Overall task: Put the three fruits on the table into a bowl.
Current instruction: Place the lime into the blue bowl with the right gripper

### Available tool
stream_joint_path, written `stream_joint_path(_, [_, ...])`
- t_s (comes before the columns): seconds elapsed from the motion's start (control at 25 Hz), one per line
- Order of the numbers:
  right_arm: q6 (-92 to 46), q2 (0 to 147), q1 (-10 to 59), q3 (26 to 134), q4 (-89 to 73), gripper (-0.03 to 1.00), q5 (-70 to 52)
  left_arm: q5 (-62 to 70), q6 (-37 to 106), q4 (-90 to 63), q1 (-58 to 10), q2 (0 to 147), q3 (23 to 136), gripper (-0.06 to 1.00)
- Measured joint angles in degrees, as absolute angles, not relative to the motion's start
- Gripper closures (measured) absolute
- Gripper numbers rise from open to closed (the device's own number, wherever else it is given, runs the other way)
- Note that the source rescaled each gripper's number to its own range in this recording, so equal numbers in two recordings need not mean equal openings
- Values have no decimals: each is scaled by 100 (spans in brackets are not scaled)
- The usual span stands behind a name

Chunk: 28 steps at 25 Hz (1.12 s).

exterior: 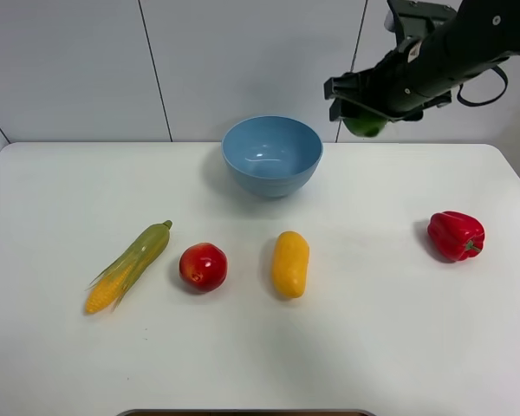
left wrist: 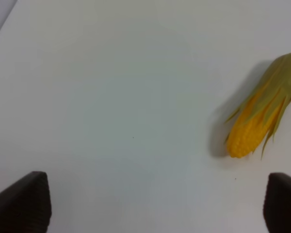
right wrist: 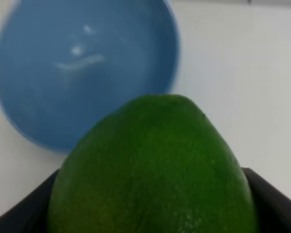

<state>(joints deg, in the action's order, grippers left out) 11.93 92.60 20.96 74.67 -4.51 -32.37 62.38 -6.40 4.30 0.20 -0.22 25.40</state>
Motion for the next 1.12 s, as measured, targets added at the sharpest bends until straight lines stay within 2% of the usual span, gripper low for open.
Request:
stream_joint_path(0.32, [1188, 10407, 2515, 8714, -134, 80, -2960, 6238, -640, 430, 20, -22, 2540, 24])
stream_joint_path(0.64, [1188, 11735, 2561, 9684, -46, 80, -2827, 6238, -646, 430, 20, -22, 2540, 24])
stream_joint_path(1.12, [1100, 12843, 2561, 9794, -39, 80, -2377, 6238, -640, 436, 20, -22, 2540, 24])
